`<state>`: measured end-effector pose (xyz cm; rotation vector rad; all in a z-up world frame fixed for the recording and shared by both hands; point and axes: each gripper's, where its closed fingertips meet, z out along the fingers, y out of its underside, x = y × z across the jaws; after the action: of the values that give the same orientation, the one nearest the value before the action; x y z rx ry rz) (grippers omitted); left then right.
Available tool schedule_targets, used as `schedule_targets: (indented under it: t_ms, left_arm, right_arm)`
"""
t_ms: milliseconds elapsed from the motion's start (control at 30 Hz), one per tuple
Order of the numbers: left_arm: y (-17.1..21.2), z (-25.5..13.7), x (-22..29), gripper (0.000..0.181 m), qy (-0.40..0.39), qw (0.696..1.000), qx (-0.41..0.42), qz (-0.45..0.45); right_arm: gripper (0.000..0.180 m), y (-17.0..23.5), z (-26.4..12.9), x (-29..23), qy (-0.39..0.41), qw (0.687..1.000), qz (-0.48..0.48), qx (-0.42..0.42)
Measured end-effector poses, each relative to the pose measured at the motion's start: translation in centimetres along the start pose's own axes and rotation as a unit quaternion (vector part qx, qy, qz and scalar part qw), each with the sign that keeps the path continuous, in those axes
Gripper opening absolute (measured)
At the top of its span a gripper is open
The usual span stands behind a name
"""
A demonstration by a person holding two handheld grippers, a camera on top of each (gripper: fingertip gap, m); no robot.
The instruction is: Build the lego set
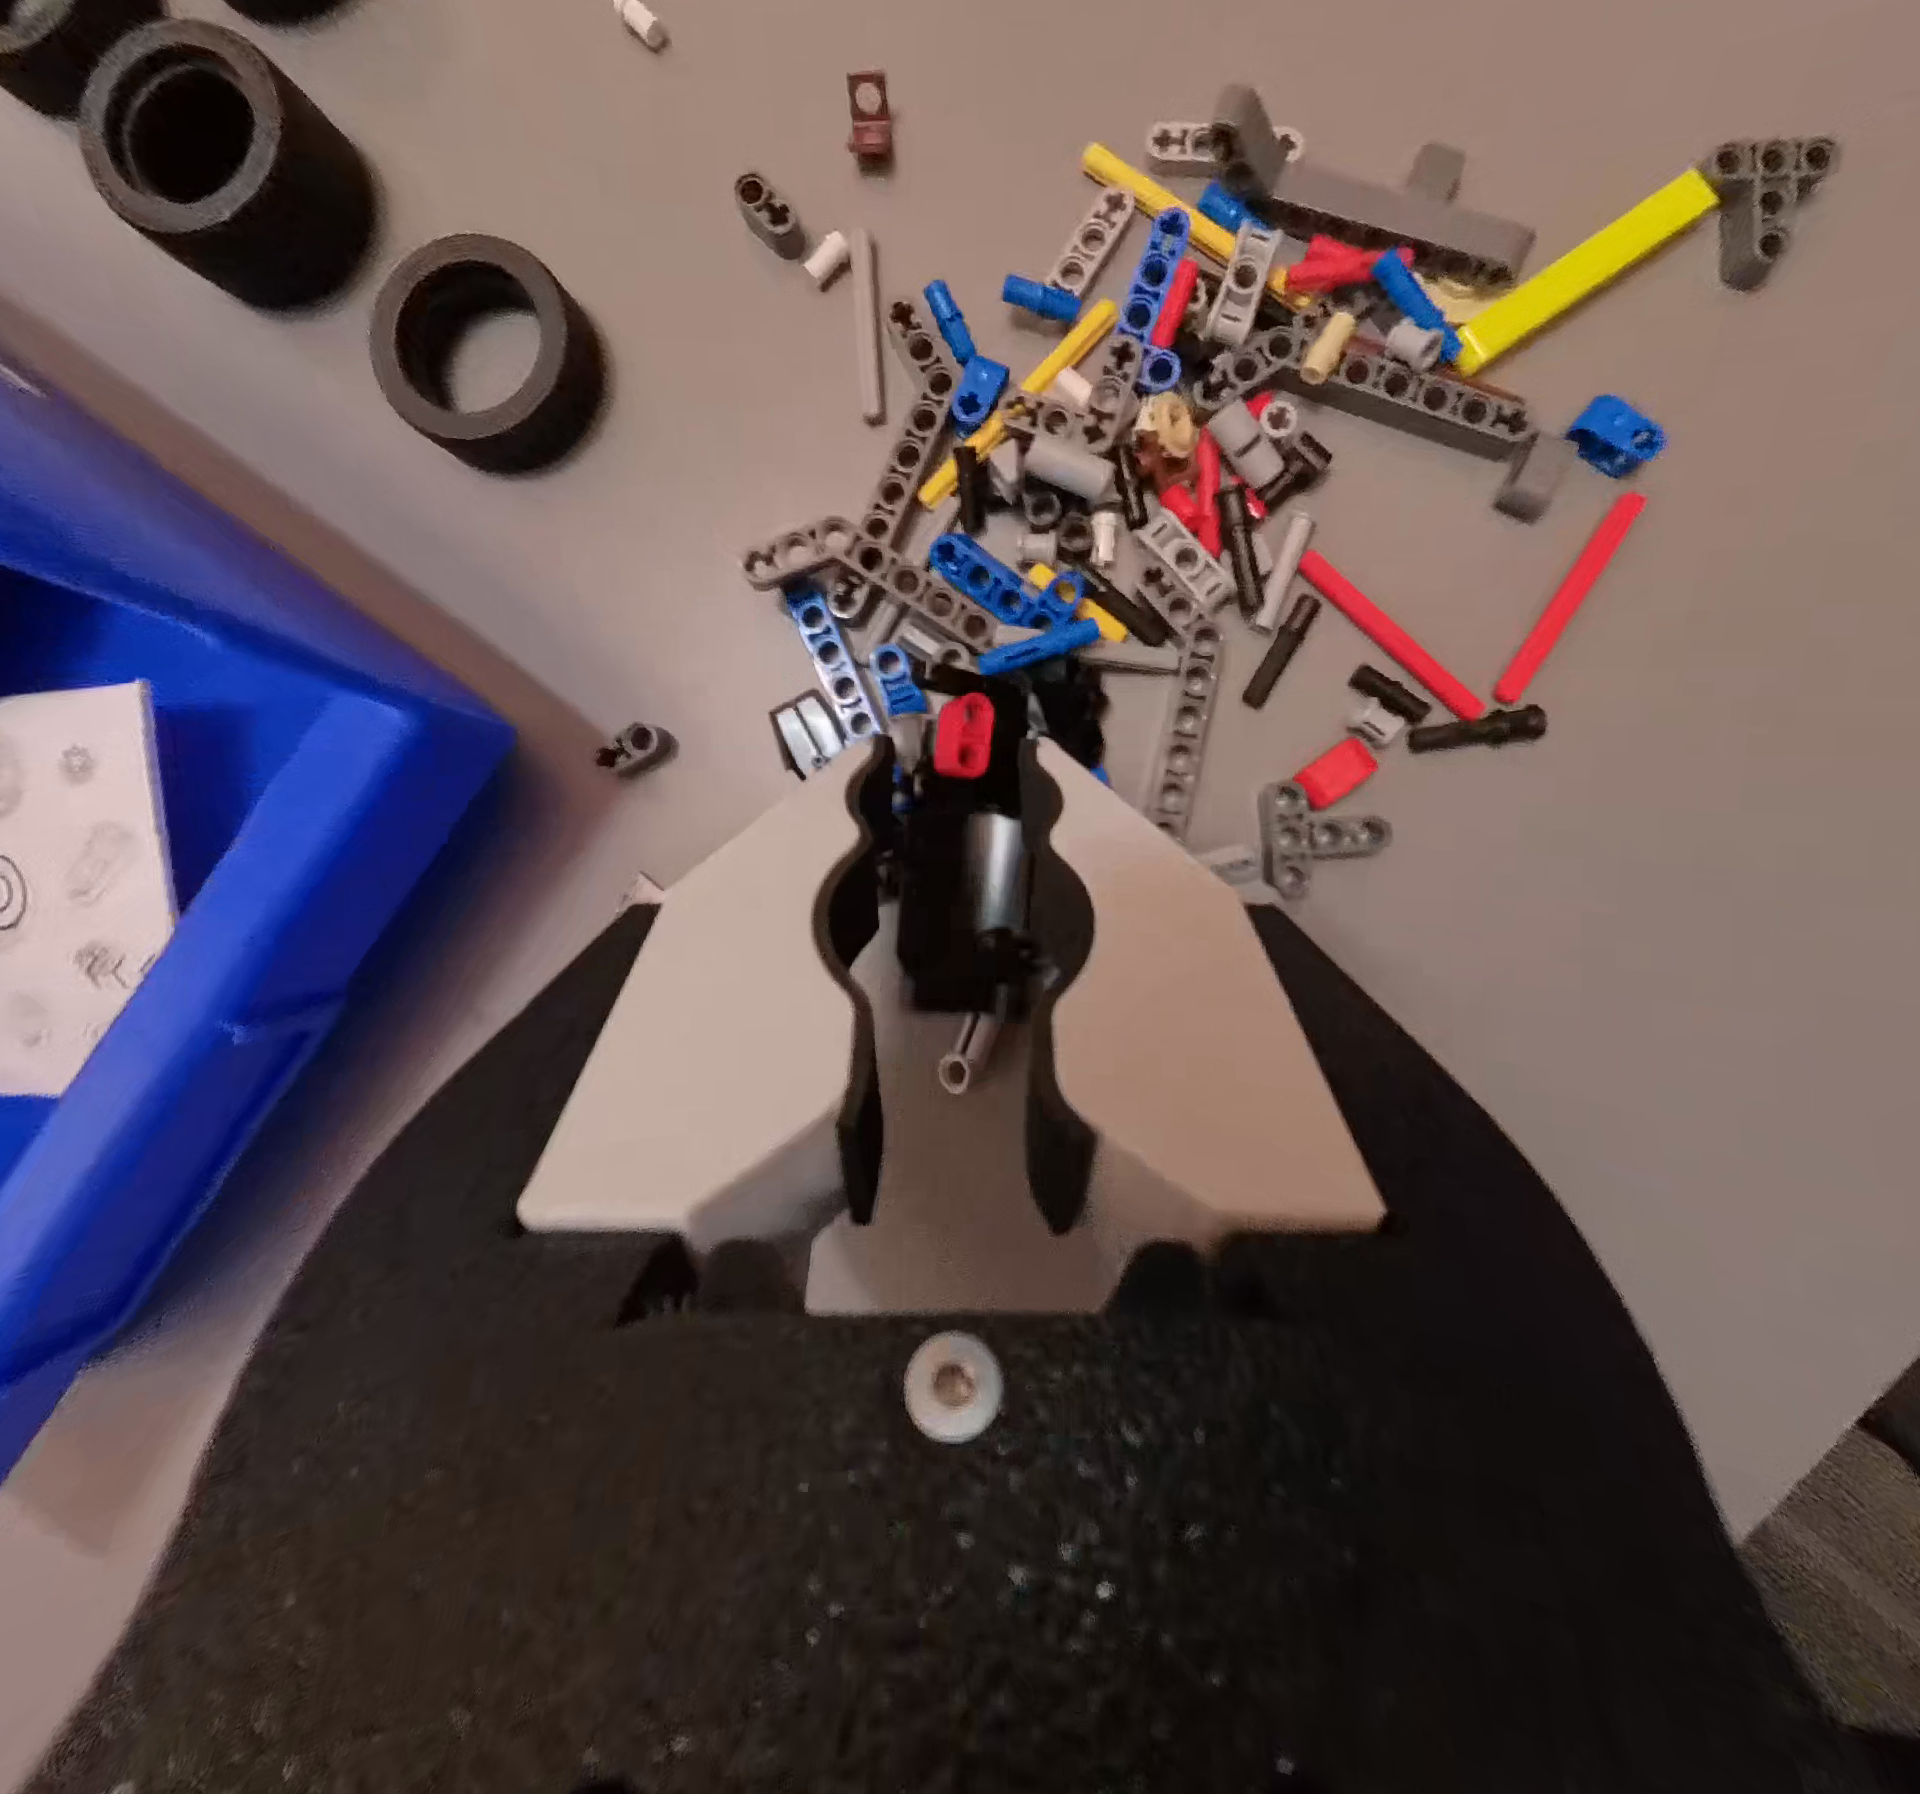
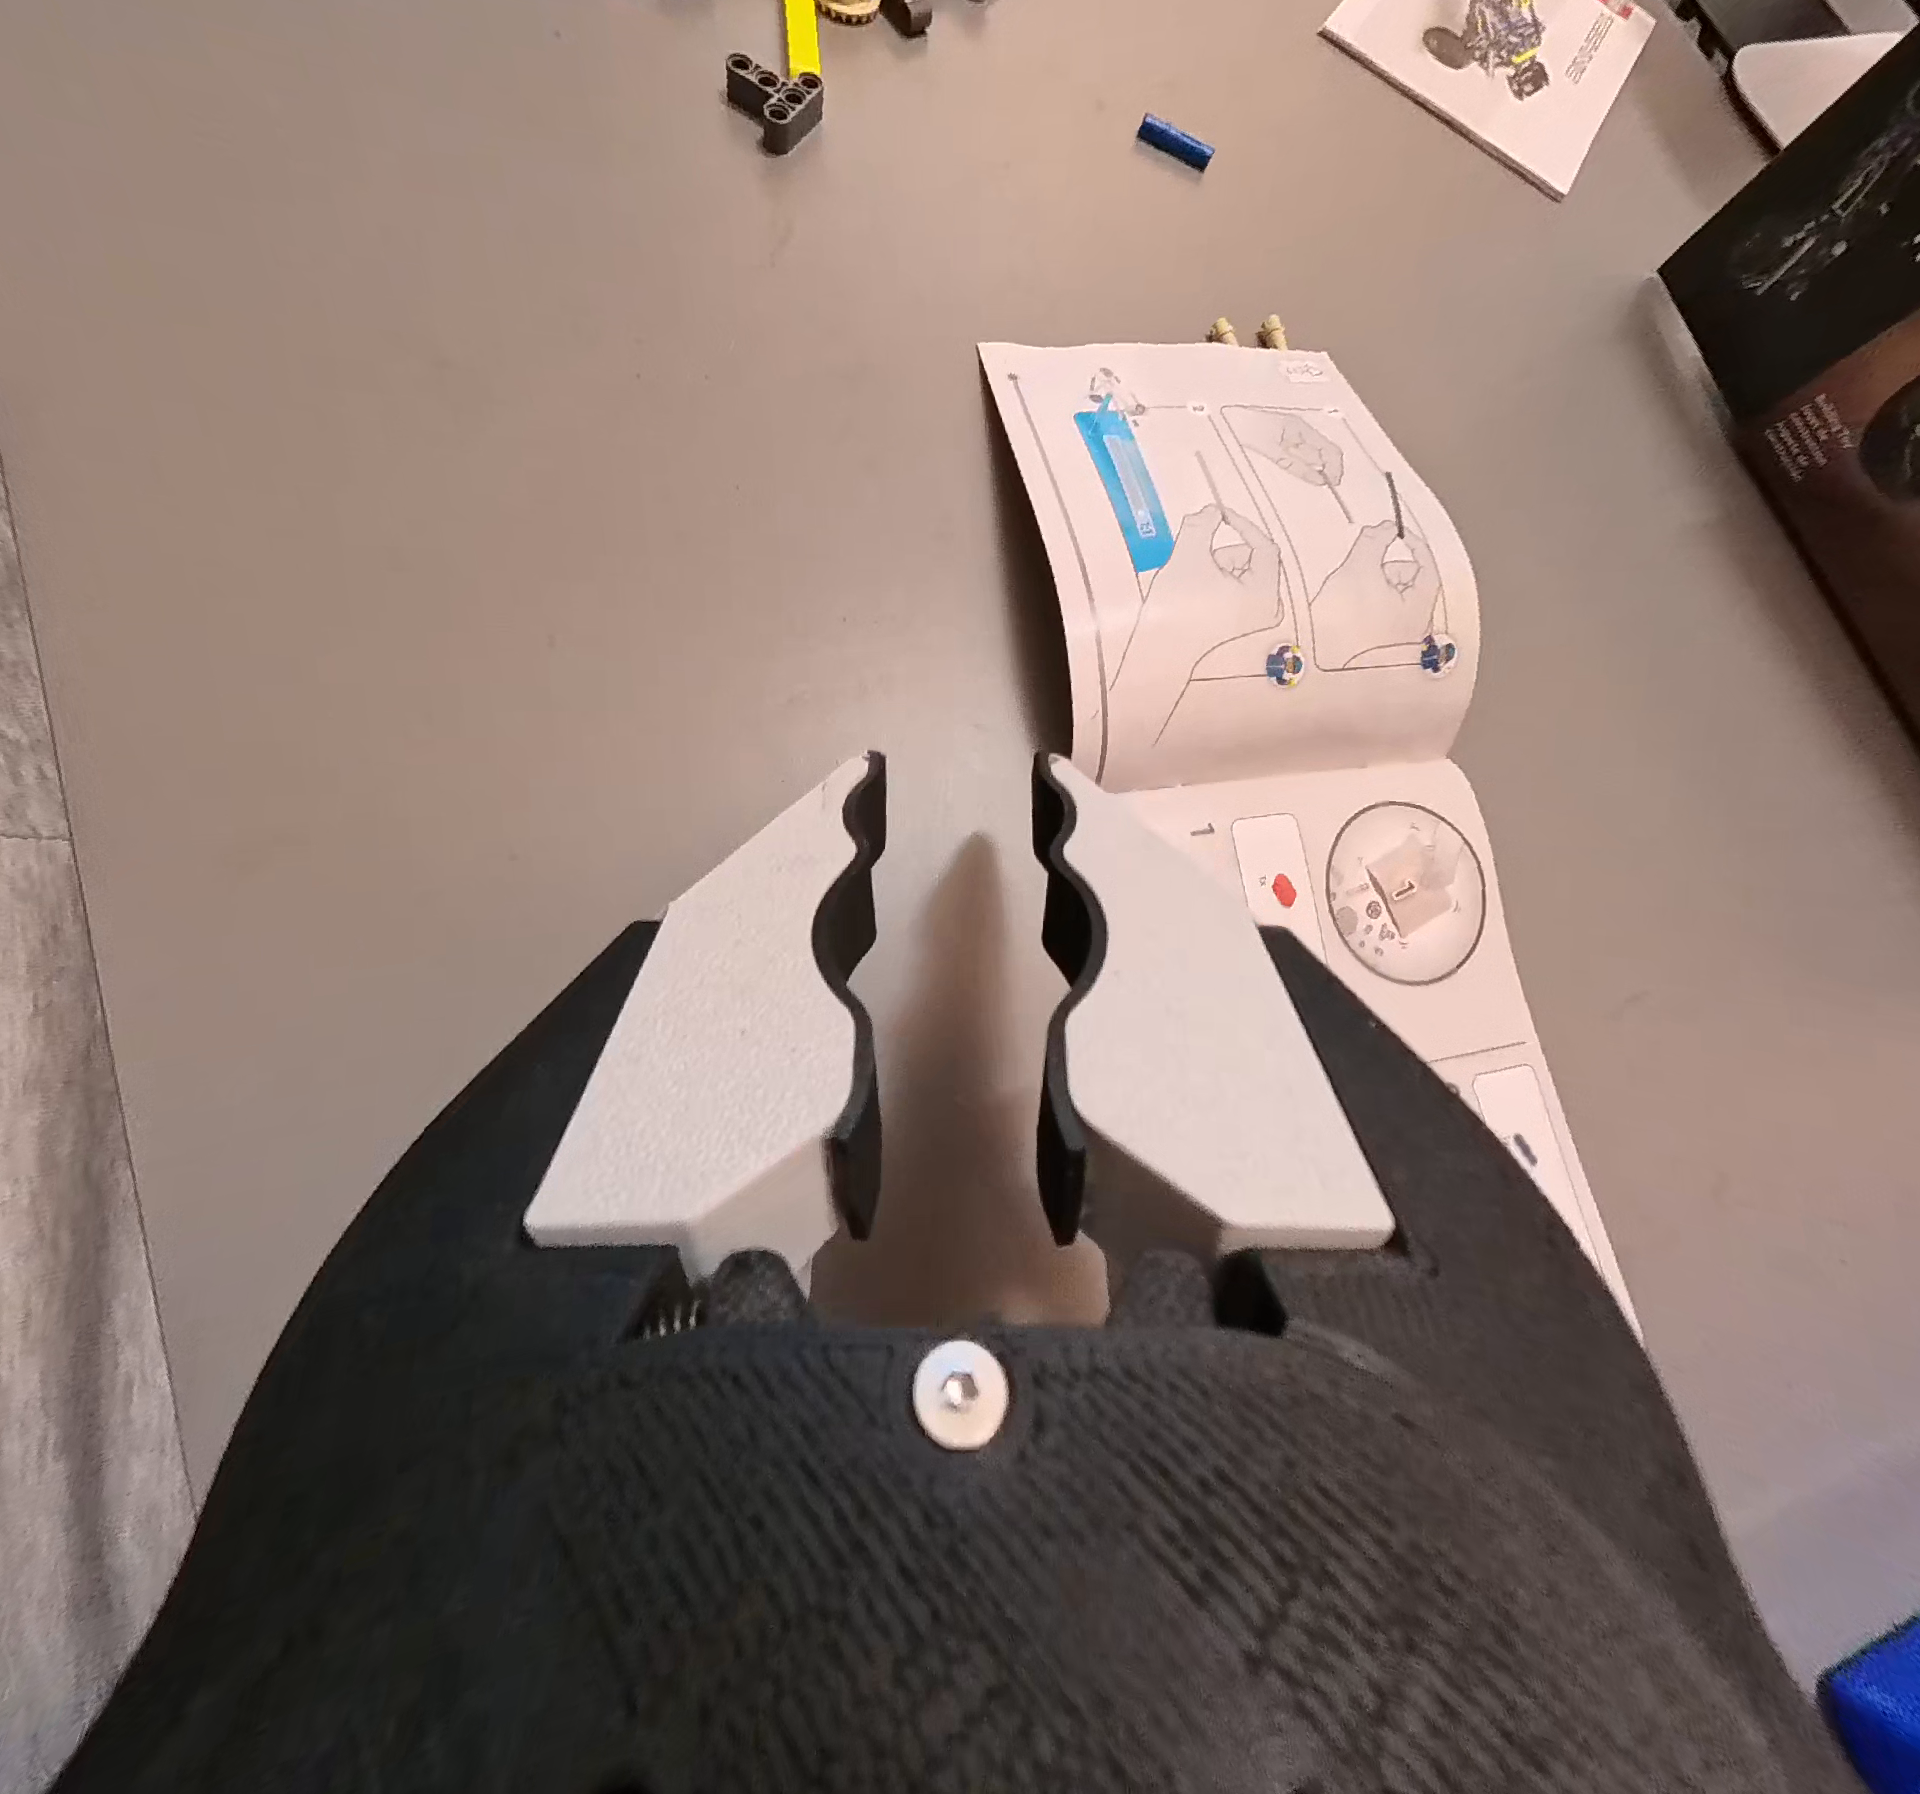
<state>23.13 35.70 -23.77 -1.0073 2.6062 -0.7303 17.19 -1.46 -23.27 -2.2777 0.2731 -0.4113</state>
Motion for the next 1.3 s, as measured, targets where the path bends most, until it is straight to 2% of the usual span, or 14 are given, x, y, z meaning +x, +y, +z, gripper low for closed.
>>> schedule_targets:
  t_ms: [33,233,400,500,600,700,767,867,933,1033,1133,1300]
  left_arm:
    - [0.0,0.1,-0.3,0.022,0.012,1.000,-0.005,-0.003]
    - [0.1,0.2,0.2,0.013,0.135,0.989,-0.025,-0.047]
    - [-0.5,-0.6,-0.3,0.006,0.141,0.989,0.012,-0.034]
    - [-0.5,-1.0,-0.7,0.006,0.133,0.991,0.021,-0.026]
    - [-1.3,-1.7,-2.6,0.006,0.058,0.998,0.036,-0.010]
    - [-4.6,-3.9,-1.5,0.006,0.027,0.994,0.102,0.006]
    - [-7.4,-4.7,2.3,0.006,0.062,0.988,0.143,0.014]
    - [-10.5,-3.3,10.8,0.006,0.150,0.974,0.165,0.027]
    - [-11.8,-1.1,17.5,0.006,0.219,0.964,0.150,0.036]
    - [-12.7,3.5,24.4,0.006,0.234,0.965,0.092,0.081]
    - [-14.2,7.3,27.6,0.006,0.205,0.967,0.071,0.132]
    - [-16.6,10.6,30.7,0.007,0.216,0.962,0.078,0.148]
  right_arm:
    - [0.026,0.1,-0.1,0.0,-0.001,1.000,-0.001,-0.001]
    - [0.027,0.6,-0.1,-0.3,-0.007,1.000,-0.015,-0.010]
    - [0.027,0.8,-0.1,-0.3,-0.009,1.000,-0.014,-0.013]
    - [0.027,1.0,0.0,-0.2,-0.008,1.000,-0.013,-0.015]
    - [0.027,1.1,0.0,-0.1,-0.007,1.000,-0.012,-0.017]
    - [0.027,0.3,-0.3,0.4,0.009,1.000,0.000,0.000]
    - [0.027,-1.3,-0.5,0.5,0.010,0.999,0.014,0.038]
    - [0.028,-4.6,-0.6,-0.7,-0.015,0.993,-0.022,0.113]
    - [0.031,-4.8,0.1,-1.7,-0.040,0.993,-0.054,0.098]
    - [0.030,-4.2,0.7,-2.5,-0.057,0.994,-0.069,0.070]
    - [0.028,-2.8,0.3,-2.8,-0.062,0.995,-0.059,0.044]
    - [0.016,1.6,-2.6,-1.5,0.024,0.998,-0.046,-0.040]
